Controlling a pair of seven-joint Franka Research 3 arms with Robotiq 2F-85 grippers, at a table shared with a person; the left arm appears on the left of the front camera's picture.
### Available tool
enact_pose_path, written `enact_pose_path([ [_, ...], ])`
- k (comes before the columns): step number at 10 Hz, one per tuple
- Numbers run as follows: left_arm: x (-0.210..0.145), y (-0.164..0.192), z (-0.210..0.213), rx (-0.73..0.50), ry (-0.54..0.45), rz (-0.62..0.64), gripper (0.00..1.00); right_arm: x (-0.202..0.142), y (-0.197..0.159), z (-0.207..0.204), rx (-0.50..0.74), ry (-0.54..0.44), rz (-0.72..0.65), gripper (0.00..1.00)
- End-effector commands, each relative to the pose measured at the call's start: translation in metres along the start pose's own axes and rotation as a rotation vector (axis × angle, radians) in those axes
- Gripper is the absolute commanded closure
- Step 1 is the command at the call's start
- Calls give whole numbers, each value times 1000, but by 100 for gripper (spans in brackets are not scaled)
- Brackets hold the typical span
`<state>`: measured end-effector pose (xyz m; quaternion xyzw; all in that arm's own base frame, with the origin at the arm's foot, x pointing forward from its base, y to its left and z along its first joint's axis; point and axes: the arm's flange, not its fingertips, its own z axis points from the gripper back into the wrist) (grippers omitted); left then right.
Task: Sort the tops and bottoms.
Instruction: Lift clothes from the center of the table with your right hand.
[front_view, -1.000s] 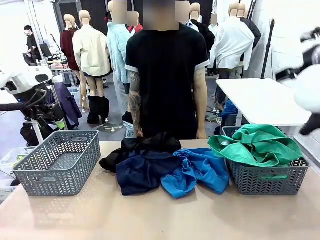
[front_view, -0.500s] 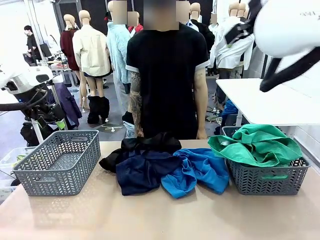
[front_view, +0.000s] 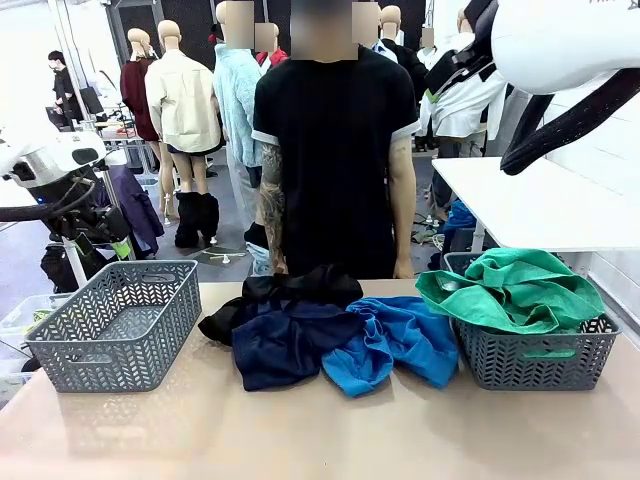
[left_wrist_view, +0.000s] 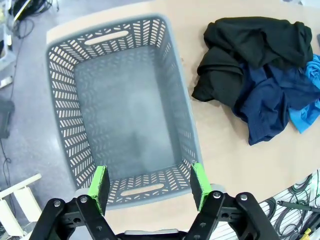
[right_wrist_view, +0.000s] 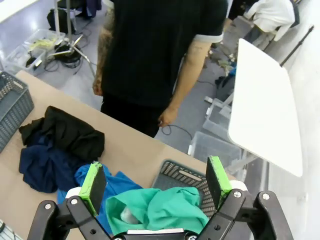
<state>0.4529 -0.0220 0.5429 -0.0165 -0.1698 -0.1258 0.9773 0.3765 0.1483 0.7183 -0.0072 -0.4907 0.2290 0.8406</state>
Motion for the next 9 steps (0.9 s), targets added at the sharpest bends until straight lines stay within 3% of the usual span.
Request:
enact_pose_path([
  [1, 2, 2, 3, -2, 12, 2, 17, -3, 5, -2, -22, -12, -17, 0],
  [2, 2, 2, 3, -2, 12, 2, 17, 0, 0, 0, 0, 0, 0, 0],
  [3, 2, 2, 3, -2, 12, 2, 17, 22, 4, -28, 66, 30, 75, 0],
  [6, 2, 2, 3, -2, 12, 2, 17, 76, 33, -142, 302, 153, 271, 0],
  [9, 2, 2, 3, -2, 12, 2, 17, 79, 69, -246, 402, 282, 327, 0],
])
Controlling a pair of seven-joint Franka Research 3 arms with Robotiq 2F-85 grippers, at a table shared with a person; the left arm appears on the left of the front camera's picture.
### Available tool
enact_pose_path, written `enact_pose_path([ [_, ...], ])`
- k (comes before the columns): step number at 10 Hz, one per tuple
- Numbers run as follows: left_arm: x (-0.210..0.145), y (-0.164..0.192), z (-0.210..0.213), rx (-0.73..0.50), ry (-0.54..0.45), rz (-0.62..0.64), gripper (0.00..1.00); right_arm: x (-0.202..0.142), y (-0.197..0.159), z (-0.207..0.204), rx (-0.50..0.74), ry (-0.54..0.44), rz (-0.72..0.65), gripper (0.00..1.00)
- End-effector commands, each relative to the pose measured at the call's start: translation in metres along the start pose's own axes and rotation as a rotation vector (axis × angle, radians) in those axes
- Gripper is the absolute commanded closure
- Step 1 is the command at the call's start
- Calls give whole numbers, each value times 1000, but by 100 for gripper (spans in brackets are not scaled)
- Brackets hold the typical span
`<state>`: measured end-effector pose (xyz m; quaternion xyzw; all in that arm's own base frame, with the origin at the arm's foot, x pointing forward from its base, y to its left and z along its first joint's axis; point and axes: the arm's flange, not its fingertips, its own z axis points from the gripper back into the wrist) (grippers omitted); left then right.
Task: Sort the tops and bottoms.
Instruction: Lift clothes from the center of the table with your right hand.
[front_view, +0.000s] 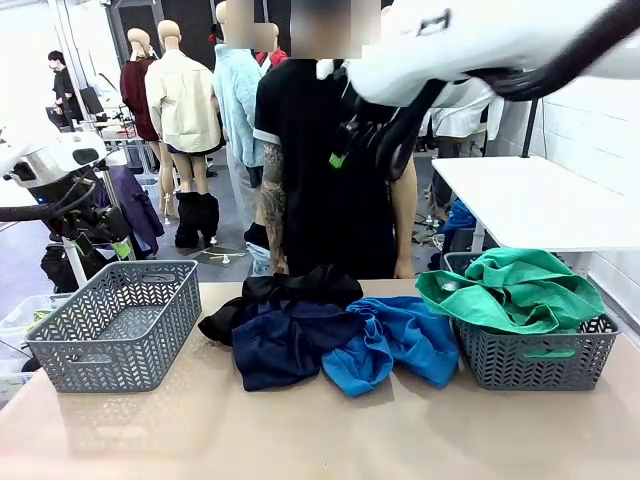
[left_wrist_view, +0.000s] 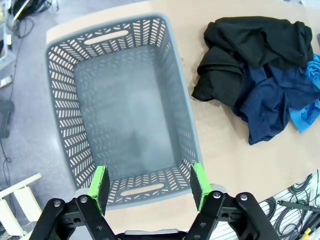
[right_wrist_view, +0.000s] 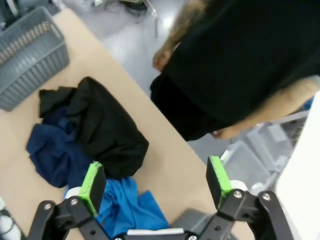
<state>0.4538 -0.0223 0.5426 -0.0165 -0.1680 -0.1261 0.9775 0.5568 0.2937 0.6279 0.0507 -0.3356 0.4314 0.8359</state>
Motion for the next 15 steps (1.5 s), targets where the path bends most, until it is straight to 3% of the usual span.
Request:
enact_pose_path([
  [1, 2, 2, 4, -2, 9, 2, 17, 21, -25, -41, 98, 58, 56, 0],
  [2, 2, 2, 4, -2, 9, 2, 17, 18, -27, -74, 80, 39, 82, 0],
  [5, 2, 2, 4, -2, 9, 2, 17, -8, -5, -134, 294, -11, 97, 0],
  [8, 2, 2, 4, -2, 9, 2, 17, -21, 24, -168, 386, 113, 123, 0],
  [10, 2, 2, 4, -2, 9, 2, 17, -33, 43, -186, 425, 264, 115, 0],
  [12, 2, 2, 4, -2, 9, 2, 17, -42, 56, -205, 446, 276, 148, 0],
  [15, 2, 2, 4, -2, 9, 2, 17, -50, 68, -229, 324, 327, 214, 0],
])
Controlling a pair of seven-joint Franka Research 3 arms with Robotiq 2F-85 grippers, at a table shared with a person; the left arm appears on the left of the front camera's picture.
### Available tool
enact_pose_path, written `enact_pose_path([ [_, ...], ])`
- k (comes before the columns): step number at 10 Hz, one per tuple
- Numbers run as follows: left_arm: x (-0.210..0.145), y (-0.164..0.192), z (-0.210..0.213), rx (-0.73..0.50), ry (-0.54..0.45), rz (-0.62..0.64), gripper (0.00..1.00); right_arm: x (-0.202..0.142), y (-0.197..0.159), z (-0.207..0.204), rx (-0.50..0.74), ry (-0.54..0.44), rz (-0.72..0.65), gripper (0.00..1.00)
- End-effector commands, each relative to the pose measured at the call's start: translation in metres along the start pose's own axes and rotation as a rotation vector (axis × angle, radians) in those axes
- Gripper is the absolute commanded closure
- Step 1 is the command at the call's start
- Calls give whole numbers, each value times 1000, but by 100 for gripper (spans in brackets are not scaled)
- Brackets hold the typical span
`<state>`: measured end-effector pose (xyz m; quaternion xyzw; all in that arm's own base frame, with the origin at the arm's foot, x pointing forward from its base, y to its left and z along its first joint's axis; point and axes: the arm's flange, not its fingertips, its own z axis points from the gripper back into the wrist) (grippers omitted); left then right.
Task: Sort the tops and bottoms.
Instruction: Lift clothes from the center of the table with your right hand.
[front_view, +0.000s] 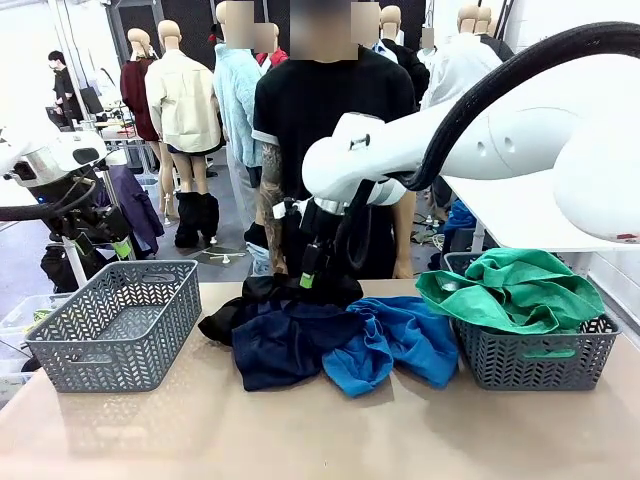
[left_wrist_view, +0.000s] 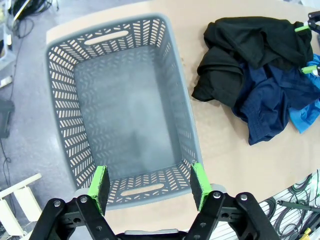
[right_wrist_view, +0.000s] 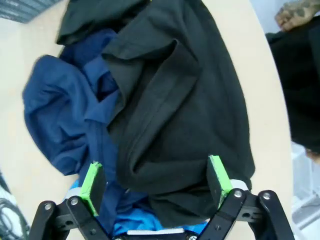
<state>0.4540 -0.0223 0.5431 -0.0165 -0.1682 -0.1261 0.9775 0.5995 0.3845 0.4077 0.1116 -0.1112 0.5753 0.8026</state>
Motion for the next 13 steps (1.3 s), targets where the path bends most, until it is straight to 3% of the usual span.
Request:
enact_pose_path([
  [1, 1, 2, 3, -2, 9, 2, 17, 3, -7, -2, -104, 3, -13, 0],
  [4, 1, 2, 3, -2, 9, 2, 17, 5, -10, -3, -119, -12, -9, 0],
  [5, 1, 2, 3, -2, 9, 2, 17, 5, -11, -1, -114, -22, -3, 5],
  [9, 1, 2, 3, -2, 9, 2, 17, 7, -11, -2, -111, -2, -4, 85],
  [10, 1, 2, 3, -2, 9, 2, 17, 7, -12, -2, -112, -5, -7, 100],
  [13, 1, 2, 3, -2, 9, 2, 17, 7, -12, -1, -112, -18, -12, 100],
])
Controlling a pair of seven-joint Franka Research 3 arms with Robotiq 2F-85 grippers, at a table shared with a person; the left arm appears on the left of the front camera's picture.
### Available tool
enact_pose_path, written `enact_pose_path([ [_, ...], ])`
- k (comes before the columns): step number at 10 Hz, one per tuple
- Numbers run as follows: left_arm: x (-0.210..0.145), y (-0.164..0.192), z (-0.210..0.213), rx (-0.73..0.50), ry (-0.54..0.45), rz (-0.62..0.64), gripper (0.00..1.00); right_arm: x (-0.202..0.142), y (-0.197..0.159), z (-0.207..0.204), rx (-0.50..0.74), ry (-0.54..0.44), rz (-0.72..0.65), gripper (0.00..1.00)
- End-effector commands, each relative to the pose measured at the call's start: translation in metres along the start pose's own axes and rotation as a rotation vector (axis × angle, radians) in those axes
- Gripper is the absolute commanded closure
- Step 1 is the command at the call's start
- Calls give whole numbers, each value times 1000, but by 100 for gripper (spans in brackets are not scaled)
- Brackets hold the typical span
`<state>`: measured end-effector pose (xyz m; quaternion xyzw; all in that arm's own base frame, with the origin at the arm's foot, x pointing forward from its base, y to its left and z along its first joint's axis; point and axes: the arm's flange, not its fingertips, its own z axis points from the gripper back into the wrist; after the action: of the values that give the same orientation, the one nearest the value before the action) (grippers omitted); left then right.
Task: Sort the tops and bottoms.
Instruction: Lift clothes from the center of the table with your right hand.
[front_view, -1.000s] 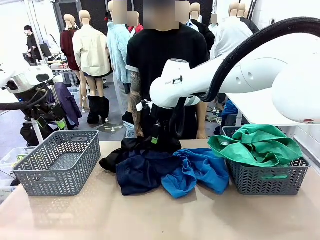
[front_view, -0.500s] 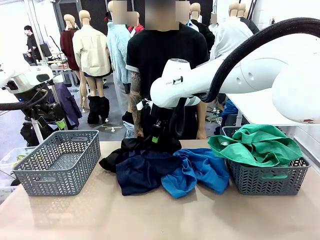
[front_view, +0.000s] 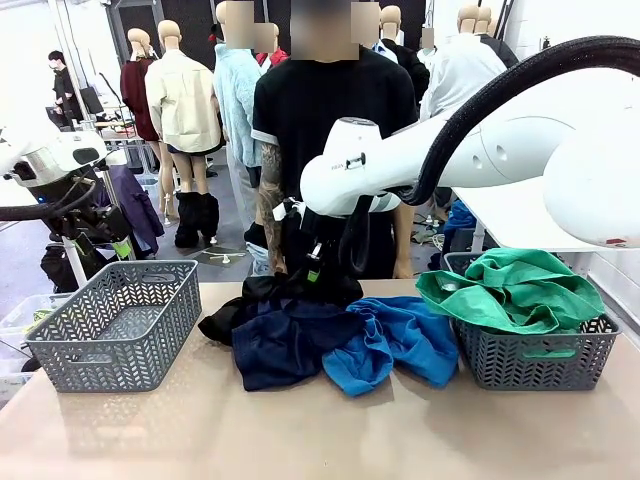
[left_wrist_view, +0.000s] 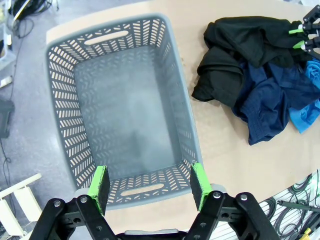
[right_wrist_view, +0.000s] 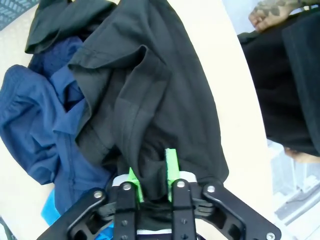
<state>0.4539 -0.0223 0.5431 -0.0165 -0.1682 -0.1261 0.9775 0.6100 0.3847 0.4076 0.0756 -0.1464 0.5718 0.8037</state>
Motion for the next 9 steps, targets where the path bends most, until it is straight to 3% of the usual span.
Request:
enact_pose_path([
  [1, 1, 2, 3, -2, 9, 2, 17, 5, -1, -1, -13, -1, -17, 100],
  [4, 1, 2, 3, -2, 9, 2, 17, 6, 1, 3, -19, 9, -10, 100],
  [6, 1, 2, 3, -2, 9, 2, 17, -1, 5, 29, -79, -31, -82, 100],
  [9, 1, 2, 3, -2, 9, 2, 17, -28, 47, 153, -289, -73, -71, 100],
])
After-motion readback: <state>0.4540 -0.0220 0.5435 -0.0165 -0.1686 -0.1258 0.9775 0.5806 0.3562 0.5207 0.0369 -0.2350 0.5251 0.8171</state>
